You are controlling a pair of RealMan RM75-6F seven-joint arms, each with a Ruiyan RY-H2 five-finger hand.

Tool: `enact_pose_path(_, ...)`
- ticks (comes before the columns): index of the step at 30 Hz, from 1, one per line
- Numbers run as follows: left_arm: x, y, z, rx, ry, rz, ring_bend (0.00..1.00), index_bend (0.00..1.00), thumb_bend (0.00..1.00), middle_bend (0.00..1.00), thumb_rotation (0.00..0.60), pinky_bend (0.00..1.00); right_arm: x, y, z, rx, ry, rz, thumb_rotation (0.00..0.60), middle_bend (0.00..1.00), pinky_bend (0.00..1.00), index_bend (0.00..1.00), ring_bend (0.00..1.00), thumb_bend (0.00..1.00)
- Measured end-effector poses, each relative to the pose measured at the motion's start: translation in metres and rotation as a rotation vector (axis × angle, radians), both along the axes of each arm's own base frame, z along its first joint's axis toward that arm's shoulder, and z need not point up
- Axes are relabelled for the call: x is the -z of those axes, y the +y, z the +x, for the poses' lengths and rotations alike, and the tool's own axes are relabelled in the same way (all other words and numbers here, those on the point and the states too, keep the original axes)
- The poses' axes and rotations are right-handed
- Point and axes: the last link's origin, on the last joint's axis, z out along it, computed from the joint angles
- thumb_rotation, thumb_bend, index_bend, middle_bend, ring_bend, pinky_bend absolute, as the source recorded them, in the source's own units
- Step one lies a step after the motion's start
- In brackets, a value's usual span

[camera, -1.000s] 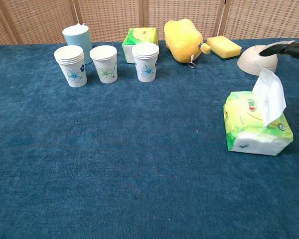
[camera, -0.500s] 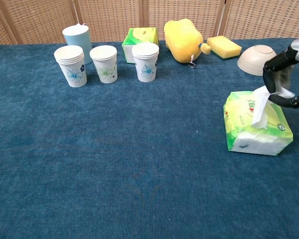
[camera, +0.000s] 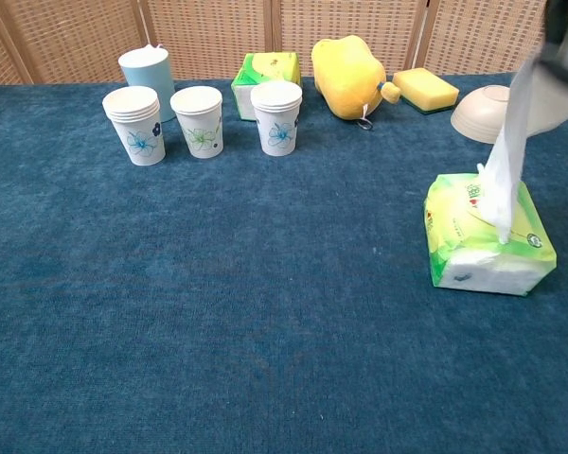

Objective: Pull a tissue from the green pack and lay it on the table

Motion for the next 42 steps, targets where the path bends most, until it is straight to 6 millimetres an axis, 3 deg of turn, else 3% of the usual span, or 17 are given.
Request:
enact_pose_path(5,0.002,-0.001,0.002,0.006,0.000,-0.006,0.00,0.00,0.00,0.00,0.600,0.00,-0.040,-0.009,0.017,-0.093,-0.158,-0.246,0.600,0.74,0.52,0.77,0.63,0.55)
enact_pose_path(10,0.002,-0.001,0.002,0.004,0.000,-0.004,0.00,0.00,0.00,0.00,0.600,0.00,-0.042,-0.014,0.034,-0.145,-0.206,-0.245,0.600,0.74,0.52,0.77,0.63,0.55)
enact_pose_path(18,0.003,0.000,0.001,-0.001,-0.001,-0.009,0.00,0.00,0.00,0.00,0.600,0.00,-0.006,-0.020,0.066,-0.207,-0.149,-0.079,0.600,0.74,0.50,0.77,0.63,0.55)
enact_pose_path(28,0.003,0.001,0.001,0.001,-0.005,-0.012,0.00,0.00,0.00,0.00,0.600,0.00,0.056,-0.031,0.126,-0.276,-0.120,0.119,0.600,0.74,0.48,0.77,0.62,0.55)
enact_pose_path(36,0.000,0.002,0.000,-0.003,-0.016,-0.018,0.00,0.00,0.00,0.00,0.600,0.00,0.100,-0.027,0.142,-0.316,0.003,0.200,0.600,0.72,0.48,0.75,0.61,0.55)
enact_pose_path(37,0.000,0.002,0.000,-0.002,-0.017,-0.019,0.00,0.00,0.00,0.00,0.600,0.00,0.107,-0.027,0.142,-0.317,0.026,0.204,0.600,0.67,0.47,0.67,0.58,0.54)
enact_pose_path(39,0.000,0.002,-0.001,-0.004,-0.019,-0.019,0.00,0.00,0.00,0.00,0.600,0.00,0.121,-0.025,0.144,-0.314,0.058,0.229,0.600,0.51,0.42,0.37,0.49,0.46)
enact_pose_path(40,0.000,0.002,-0.001,-0.005,-0.021,-0.019,0.00,0.00,0.00,0.00,0.600,0.00,0.127,-0.024,0.145,-0.312,0.072,0.246,0.600,0.38,0.38,0.17,0.41,0.39)
enact_pose_path(41,-0.001,0.002,-0.001,-0.006,-0.021,-0.019,0.00,0.00,0.00,0.00,0.600,0.00,0.130,-0.024,0.145,-0.311,0.086,0.263,0.600,0.26,0.34,0.05,0.33,0.32)
enact_pose_path(42,-0.001,0.002,-0.001,-0.007,-0.021,-0.018,0.00,0.00,0.00,0.00,0.600,0.00,0.133,-0.023,0.145,-0.308,0.106,0.282,0.600,0.18,0.32,0.02,0.26,0.27)
